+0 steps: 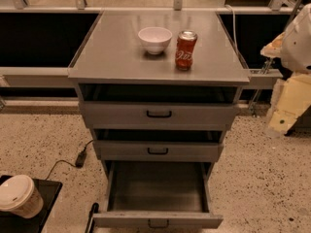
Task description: Place coke can into bottom drawer
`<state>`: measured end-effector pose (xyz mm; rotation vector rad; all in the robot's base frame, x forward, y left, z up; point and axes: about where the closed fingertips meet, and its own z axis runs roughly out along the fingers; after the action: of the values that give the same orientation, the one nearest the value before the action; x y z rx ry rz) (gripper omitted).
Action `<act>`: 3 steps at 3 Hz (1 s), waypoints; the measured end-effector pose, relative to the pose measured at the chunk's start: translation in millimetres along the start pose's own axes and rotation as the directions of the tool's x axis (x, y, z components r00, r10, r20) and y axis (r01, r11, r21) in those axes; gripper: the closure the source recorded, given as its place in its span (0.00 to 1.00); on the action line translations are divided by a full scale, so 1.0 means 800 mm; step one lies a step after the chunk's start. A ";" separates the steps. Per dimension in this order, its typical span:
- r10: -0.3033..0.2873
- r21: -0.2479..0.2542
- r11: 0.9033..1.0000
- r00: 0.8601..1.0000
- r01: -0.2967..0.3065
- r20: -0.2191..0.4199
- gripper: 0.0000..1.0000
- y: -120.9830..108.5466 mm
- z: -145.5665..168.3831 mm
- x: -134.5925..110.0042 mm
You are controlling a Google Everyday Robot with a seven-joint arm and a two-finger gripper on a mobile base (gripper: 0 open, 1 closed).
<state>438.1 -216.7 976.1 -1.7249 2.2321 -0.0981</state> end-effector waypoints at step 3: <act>-0.038 0.015 0.999 0.991 0.037 0.132 0.00 -0.044 0.014 -0.003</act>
Offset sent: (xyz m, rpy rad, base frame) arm 0.0108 -0.0007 -0.0010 0.0284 -0.0138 0.0303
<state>474.7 -222.3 974.4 -1.7153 2.1007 -0.0059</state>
